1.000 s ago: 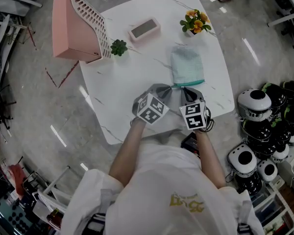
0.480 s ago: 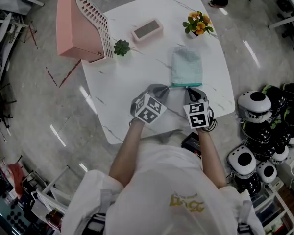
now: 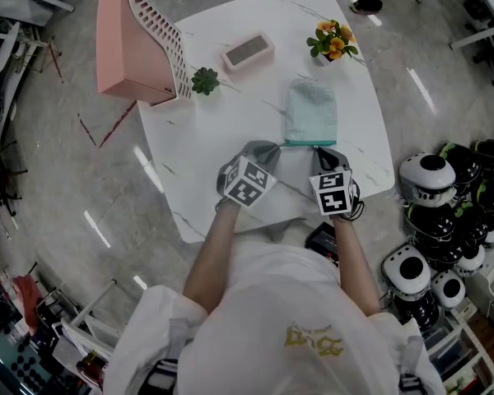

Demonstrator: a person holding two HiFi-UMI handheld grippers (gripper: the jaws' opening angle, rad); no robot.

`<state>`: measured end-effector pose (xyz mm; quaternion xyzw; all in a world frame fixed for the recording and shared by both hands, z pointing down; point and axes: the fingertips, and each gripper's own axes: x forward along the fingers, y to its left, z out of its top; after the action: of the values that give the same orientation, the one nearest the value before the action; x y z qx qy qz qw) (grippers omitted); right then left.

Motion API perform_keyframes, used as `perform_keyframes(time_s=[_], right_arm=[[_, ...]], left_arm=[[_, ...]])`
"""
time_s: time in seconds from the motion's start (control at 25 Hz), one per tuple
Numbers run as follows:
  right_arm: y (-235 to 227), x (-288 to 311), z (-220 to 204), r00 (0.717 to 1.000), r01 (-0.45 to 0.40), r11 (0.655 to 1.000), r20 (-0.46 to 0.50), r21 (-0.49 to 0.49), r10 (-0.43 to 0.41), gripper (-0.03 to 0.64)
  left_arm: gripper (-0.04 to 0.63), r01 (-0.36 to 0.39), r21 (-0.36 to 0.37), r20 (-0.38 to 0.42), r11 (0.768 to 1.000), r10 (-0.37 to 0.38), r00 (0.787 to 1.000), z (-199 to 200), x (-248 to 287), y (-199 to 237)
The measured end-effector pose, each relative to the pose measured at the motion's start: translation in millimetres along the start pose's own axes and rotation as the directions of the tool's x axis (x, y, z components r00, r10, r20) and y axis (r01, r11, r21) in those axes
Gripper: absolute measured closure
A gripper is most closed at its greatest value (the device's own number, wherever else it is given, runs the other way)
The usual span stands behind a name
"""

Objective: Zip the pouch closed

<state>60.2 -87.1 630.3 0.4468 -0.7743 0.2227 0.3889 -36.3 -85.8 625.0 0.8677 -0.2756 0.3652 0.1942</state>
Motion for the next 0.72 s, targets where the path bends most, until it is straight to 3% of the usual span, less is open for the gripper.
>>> perform_keyframes(time_s=[0.72], right_arm=[[-23.7, -4.2, -9.6, 0.999, 0.043, 0.998, -0.012, 0.037, -0.043, 0.600]], left_arm=[[0.557, -0.031, -0.034, -0.013, 0.999, 0.031, 0.999, -6.0, -6.5, 11.8]])
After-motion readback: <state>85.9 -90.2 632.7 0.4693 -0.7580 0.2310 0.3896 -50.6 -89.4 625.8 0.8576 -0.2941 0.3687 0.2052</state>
